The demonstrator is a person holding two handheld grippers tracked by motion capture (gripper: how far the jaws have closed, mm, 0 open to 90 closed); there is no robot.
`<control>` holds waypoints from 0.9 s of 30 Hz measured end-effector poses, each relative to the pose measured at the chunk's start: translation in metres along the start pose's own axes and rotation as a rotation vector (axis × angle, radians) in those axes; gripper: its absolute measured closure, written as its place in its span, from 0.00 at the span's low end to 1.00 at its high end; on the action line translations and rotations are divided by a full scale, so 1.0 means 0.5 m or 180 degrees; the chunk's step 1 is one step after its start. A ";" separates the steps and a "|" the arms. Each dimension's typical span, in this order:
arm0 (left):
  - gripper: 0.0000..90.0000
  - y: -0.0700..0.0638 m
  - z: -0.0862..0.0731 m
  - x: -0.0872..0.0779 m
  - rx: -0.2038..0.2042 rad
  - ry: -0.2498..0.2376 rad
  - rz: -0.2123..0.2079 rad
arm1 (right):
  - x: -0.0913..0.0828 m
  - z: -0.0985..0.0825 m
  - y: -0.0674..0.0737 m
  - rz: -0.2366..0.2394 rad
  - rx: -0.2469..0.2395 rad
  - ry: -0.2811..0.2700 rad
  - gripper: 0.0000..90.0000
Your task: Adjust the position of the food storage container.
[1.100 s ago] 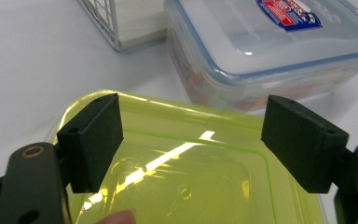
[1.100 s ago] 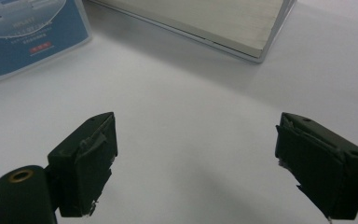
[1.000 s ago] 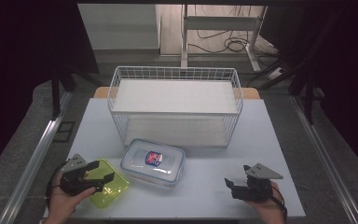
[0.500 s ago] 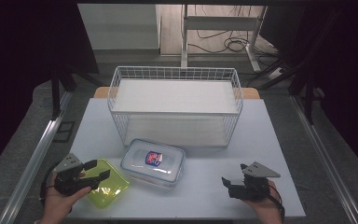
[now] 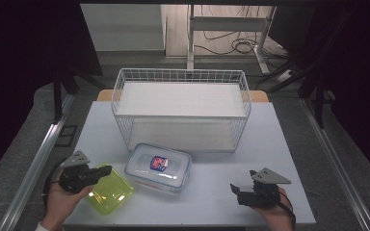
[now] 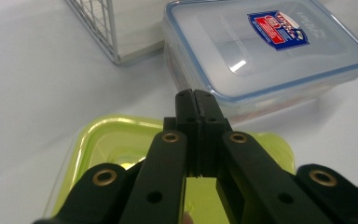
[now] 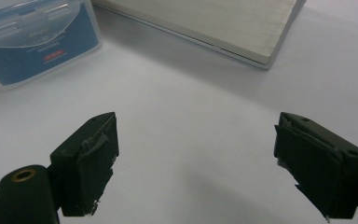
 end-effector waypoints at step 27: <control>1.00 0.010 0.000 0.103 0.0087 0.0494 0.0056 | 0.016 0.017 0.007 0.0065 -0.0040 -0.0044 0.16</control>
Point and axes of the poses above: each handheld gripper's, and its own axes: x roughly forward along the jaws, z roughly out of its top, y roughly to its left, the point moved 9 cm from there along x, roughly forward along the jaws, and after that the axes turned 13 degrees about -y, right-handed, at the moved point
